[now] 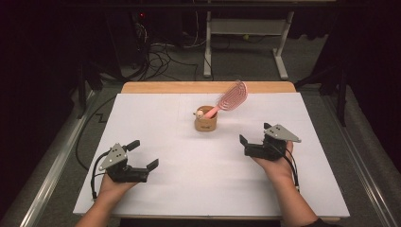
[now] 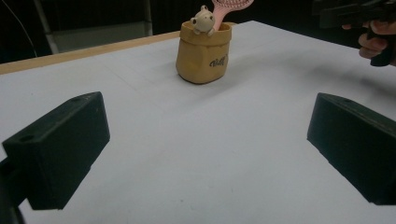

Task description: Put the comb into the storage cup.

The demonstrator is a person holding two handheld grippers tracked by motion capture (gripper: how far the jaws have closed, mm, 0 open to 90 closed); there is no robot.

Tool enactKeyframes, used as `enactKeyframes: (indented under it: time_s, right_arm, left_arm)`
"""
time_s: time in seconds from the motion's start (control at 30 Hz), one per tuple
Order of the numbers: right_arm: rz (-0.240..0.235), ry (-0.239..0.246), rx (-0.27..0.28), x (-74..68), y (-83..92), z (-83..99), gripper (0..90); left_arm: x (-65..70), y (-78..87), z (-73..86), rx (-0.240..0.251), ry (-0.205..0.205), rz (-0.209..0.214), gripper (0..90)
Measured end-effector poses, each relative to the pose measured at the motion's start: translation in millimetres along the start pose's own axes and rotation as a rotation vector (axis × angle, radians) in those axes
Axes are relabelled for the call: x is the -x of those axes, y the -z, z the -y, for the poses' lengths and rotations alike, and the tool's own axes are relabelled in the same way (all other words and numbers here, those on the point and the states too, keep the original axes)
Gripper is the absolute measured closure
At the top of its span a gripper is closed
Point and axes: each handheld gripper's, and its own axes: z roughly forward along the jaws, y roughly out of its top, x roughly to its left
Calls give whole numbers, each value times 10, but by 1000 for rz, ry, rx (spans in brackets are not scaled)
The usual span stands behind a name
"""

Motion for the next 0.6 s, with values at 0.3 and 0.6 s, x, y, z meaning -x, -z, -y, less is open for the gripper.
enactKeyframes:
  time_s: [0.3,0.6]
  right_arm:
    - [-12,-4,26,32,315,146,4]
    - [22,-32,48,143,705,447,4]
  left_arm:
    - [-1,32,-3,12,15,-1,0]
    - [5,64,-10,27,46,22,0]
